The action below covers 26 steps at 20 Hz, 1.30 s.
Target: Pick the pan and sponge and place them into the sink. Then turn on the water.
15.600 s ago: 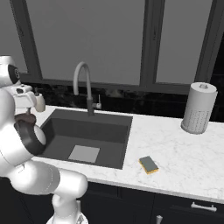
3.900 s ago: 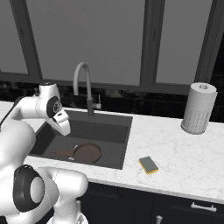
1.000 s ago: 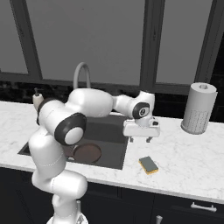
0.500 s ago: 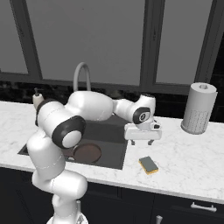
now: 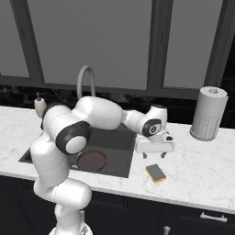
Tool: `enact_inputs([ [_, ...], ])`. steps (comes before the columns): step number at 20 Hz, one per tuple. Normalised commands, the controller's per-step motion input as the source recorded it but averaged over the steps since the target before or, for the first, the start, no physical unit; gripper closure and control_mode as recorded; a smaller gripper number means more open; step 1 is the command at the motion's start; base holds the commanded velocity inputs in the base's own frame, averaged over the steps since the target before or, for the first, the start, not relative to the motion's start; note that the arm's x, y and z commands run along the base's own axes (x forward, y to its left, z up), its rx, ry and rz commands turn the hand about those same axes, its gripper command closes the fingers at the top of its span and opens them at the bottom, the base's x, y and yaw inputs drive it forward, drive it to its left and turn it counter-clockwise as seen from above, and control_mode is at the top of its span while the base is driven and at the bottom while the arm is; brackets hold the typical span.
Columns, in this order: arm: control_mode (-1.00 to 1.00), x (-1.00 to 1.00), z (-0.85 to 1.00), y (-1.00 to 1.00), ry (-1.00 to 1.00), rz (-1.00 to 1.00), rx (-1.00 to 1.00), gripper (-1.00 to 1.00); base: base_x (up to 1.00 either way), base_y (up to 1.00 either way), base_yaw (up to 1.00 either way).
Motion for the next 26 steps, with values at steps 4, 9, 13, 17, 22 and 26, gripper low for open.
enact_inputs([
  [4, -1.0, -0.33, -0.07, -0.14, -0.03, 0.0, 0.0, -1.0, 0.0, 0.0, 0.0],
  [9, -1.0, -0.42, -0.13, -0.06, -0.03, 0.0, 0.0, -1.0, 0.0, 0.0, 0.0],
  [13, -1.0, -0.19, -0.28, -0.01, -0.02, 0.01, 0.0, -1.0, 0.0, 0.0, 0.0],
  [17, -1.0, -0.02, -0.36, 0.0, 0.0, 0.03, 0.0, -1.0, 0.0, 0.0, 0.0],
  [22, -1.0, 0.0, -0.31, -0.07, 0.0, 0.05, 0.0, -1.0, 0.0, 0.0, 0.0],
  [26, -1.0, 0.01, -0.25, -0.2, -0.03, 0.06, 0.0, -1.0, 0.0, 0.0, 0.0],
])
